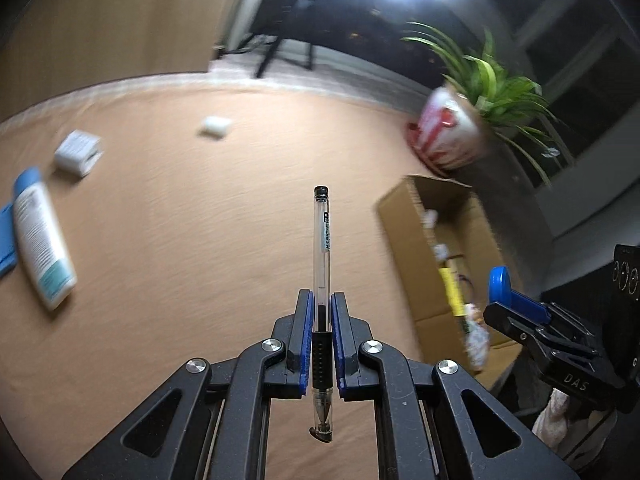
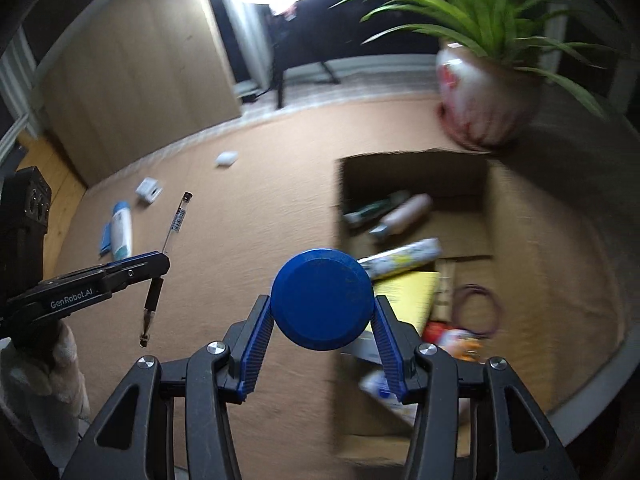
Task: Organize objects
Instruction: 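Carry the pen and blue lid into the box and open both tools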
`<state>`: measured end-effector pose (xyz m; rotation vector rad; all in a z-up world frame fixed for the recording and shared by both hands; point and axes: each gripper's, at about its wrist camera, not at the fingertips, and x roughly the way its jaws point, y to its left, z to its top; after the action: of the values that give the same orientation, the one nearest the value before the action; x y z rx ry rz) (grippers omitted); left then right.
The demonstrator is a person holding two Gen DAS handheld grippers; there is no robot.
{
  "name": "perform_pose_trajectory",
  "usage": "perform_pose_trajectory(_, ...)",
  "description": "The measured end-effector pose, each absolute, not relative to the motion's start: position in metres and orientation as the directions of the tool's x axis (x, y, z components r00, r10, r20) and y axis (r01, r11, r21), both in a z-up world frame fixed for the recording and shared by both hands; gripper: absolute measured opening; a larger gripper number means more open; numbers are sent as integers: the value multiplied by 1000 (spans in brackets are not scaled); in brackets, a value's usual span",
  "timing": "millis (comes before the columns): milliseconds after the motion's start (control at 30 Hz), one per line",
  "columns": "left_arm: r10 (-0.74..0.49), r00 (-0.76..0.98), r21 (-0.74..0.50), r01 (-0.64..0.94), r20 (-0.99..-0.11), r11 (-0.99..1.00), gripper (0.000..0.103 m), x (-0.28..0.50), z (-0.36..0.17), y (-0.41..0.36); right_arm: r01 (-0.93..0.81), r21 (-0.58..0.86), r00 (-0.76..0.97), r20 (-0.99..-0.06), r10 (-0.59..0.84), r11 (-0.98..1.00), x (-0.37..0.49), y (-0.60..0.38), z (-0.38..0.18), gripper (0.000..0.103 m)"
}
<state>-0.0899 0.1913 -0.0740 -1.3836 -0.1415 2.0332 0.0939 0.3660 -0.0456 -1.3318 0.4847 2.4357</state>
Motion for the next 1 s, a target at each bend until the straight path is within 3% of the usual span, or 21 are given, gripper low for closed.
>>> perform_pose_trajectory(400,633,-129,-431,-628,-763,-648,9,-64,-50,310,-563,92,-473,-851,229,-821,144,421,-45,46)
perform_pose_trajectory(867,617,-155,-369,-680,-771,-633,10,-61,-46,376,-569,122,-479,-853,207,-813,151,438,-53,49)
perform_pose_trajectory(933,612,-168,-363,-675,-772,-643,32,-64,-44,377,-572,122,-481,-851,211,-811,152,439,-52,54)
perform_pose_trajectory(967,602,-183,-349,-671,-778,-655,59,-65,-43,376,-575,124,-484,-848,214,-809,152,440,-51,57)
perform_pose_trajectory(1000,593,-203,-332,-669,-779,-665,73,-65,-42,376,-578,126,-486,-847,216,-806,153,440,-50,60)
